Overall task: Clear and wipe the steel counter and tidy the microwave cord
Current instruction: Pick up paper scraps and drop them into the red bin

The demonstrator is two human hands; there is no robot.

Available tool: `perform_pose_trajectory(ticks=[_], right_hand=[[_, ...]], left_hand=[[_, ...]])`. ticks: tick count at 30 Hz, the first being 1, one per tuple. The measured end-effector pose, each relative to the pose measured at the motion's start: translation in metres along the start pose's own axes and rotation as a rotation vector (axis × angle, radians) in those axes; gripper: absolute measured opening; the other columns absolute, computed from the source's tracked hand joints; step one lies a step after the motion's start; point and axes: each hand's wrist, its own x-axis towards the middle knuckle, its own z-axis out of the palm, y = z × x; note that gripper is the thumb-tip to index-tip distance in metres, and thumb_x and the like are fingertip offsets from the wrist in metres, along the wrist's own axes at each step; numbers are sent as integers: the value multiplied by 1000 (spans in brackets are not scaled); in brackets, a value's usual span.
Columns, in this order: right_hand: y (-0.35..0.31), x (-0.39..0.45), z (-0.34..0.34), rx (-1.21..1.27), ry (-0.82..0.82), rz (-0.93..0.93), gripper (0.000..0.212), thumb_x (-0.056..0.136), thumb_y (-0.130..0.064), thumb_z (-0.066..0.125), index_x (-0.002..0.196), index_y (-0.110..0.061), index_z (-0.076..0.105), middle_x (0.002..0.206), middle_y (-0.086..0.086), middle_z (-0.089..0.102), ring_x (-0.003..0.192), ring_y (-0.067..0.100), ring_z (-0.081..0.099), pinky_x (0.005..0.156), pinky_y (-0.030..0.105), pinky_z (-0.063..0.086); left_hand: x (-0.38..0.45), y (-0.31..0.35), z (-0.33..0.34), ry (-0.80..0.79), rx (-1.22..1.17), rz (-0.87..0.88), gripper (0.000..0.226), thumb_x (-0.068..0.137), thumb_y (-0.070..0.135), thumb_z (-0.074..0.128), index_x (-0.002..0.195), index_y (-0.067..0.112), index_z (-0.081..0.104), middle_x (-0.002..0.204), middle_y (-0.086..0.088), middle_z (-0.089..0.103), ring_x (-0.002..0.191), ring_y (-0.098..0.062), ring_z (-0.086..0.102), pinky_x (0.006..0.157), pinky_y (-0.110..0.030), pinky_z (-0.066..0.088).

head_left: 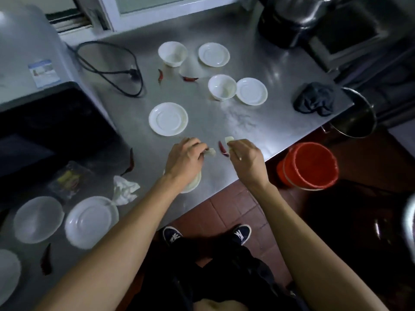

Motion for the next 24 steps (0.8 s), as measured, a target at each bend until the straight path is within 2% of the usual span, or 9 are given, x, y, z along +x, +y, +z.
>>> perform_pose_trajectory(ticks=[3, 9, 17, 24], right_hand=[[35, -17, -28, -19, 50, 52, 11, 93, -5, 58, 93, -3, 69, 86, 13, 66, 79, 33, 61, 66, 47, 52], [127, -63, -97, -15, 104, 222, 14, 88, -8, 61, 98, -7, 71, 88, 7, 65, 79, 28, 60, 65, 42, 50], [249, -126, -181, -26, 177, 407, 17, 87, -11, 60, 100, -11, 71, 94, 3, 66, 81, 25, 61, 63, 40, 52], [311, -179, -231, -40, 251, 549, 20, 84, -5, 66, 102, -10, 71, 102, 2, 68, 89, 25, 63, 68, 42, 54]], left_hand=[[20, 35, 28, -41, -12, 72, 18, 80, 3, 72, 93, 14, 74, 92, -1, 68, 83, -28, 62, 64, -40, 53], [52, 140, 98, -161, -41, 228, 15, 83, 11, 65, 92, 20, 72, 91, 3, 66, 89, -27, 61, 71, -42, 51], [80, 277, 185, -290, -59, 342, 18, 84, 9, 64, 93, 21, 73, 92, 5, 67, 88, -23, 58, 74, -39, 50], [90, 367, 239, -407, -55, 458, 18, 86, 13, 63, 99, 23, 72, 97, 7, 66, 92, -21, 57, 80, -40, 50]])
